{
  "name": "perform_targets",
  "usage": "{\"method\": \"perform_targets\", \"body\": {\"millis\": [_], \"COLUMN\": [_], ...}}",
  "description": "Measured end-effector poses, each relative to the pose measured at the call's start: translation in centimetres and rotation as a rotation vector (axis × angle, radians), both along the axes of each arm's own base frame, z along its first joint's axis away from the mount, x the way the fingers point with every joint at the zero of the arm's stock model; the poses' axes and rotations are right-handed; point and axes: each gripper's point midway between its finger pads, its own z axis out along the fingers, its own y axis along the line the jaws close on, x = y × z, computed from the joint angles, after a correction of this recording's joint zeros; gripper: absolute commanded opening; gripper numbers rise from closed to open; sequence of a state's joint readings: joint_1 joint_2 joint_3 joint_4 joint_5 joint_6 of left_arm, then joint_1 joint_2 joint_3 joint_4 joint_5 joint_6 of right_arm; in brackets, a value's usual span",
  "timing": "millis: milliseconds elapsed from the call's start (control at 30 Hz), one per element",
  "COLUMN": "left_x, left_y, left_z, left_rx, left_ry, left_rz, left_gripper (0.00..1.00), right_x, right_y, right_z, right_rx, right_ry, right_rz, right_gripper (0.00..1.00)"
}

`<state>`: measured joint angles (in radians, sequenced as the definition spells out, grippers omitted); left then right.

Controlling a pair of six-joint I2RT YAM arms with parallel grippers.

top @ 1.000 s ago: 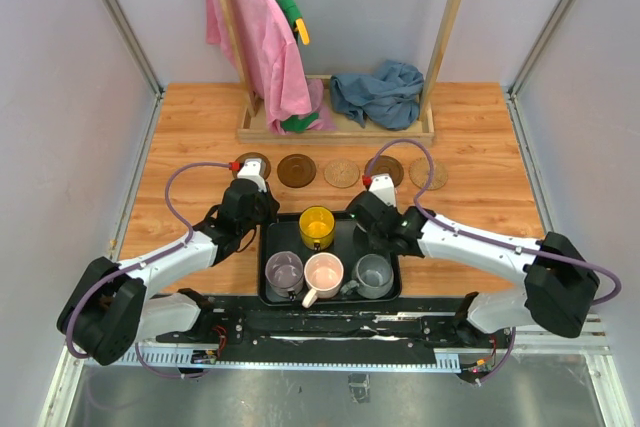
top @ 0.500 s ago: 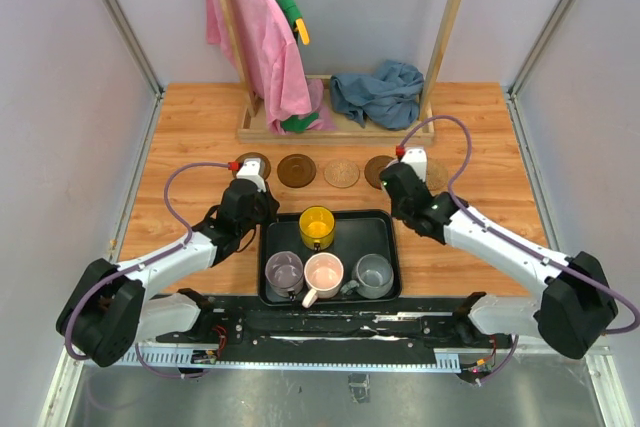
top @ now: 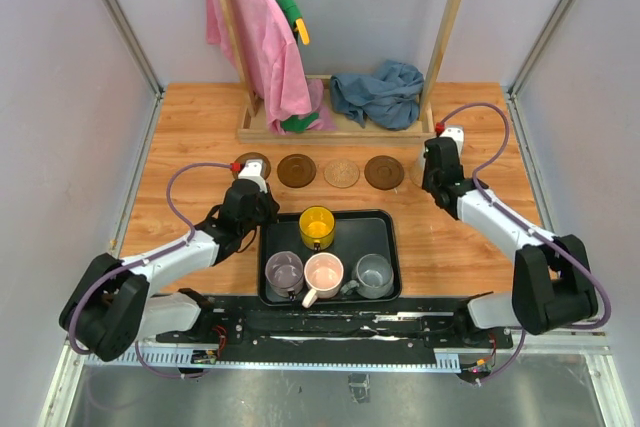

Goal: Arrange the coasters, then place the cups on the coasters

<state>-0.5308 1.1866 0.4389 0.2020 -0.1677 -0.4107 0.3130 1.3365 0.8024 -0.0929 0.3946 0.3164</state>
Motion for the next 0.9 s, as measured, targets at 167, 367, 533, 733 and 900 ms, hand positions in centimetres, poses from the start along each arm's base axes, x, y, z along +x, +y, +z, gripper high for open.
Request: {"method": "perform_targets", "body": {"millis": [167,367,533,733,900], "left_x": [0.0,0.0,0.0,0.0,0.0], "left_y": [0.0,0.1,0.1,0.1,0.1], "left_z": [0.0,-0.4,-0.8,-0.9,-0.9], "left_rx": [0.003,0.010,0.015,0.018,0.018], "left_ry": [-0.001,0.008,0.017,0.022,0.022], "left_rz": [-0.001,0.001,0.001,0.001,0.001], "left_gripper": [0.08,0.08,0.08,0.08,0.08], "right_x": [1.3,2.4,2.8,3.2,3.4], "right_y": [-0.2,-0.4,-0.1,-0.3,-0.7], "right_z": [-1.5,-3.0,-4.0,-4.1,-4.0], "right_rx": [0.015,0.020,0.022,0.026,0.028], "right_ry": [0.018,0.032,0.046,0.039,0.029], "right_rz": [0.026,0.049,0.072,0.070,0.058], "right_gripper": [0.01,0.01,0.01,0.01,0.01]}}
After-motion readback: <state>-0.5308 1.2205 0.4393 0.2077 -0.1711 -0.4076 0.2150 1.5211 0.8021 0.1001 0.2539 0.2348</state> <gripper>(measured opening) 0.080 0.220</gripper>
